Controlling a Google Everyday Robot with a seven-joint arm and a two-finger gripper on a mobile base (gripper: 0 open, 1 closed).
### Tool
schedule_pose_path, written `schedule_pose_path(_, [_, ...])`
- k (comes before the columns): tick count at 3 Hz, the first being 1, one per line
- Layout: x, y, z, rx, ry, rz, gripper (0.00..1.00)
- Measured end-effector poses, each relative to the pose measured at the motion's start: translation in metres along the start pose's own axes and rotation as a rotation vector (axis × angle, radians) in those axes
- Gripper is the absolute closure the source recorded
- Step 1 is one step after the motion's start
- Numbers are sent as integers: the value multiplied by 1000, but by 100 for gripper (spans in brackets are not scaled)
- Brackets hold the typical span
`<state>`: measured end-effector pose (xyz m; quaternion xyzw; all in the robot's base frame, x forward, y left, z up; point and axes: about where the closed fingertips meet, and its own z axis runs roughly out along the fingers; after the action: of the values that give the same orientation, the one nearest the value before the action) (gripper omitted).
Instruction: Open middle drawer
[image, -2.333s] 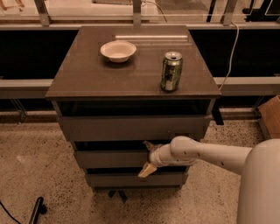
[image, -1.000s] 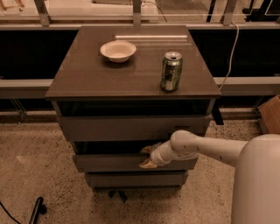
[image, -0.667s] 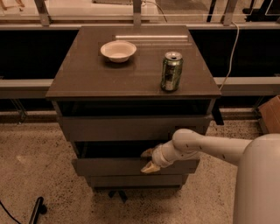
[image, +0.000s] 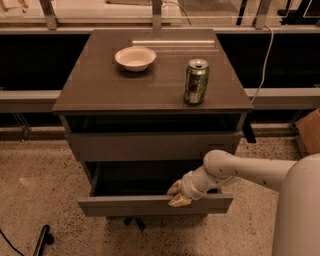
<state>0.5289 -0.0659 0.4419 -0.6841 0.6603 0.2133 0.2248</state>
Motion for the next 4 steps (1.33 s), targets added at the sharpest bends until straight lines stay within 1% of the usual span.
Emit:
schedule_pose_path(1, [11, 25, -11, -33, 23, 35, 58])
schedule_pose_path(2, [16, 38, -25, -31, 19, 50, 39])
schedule_pose_path(3, [16, 38, -23, -34, 18, 50, 16])
schedule_pose_path(4, [15, 39, -21, -37, 17, 49, 0])
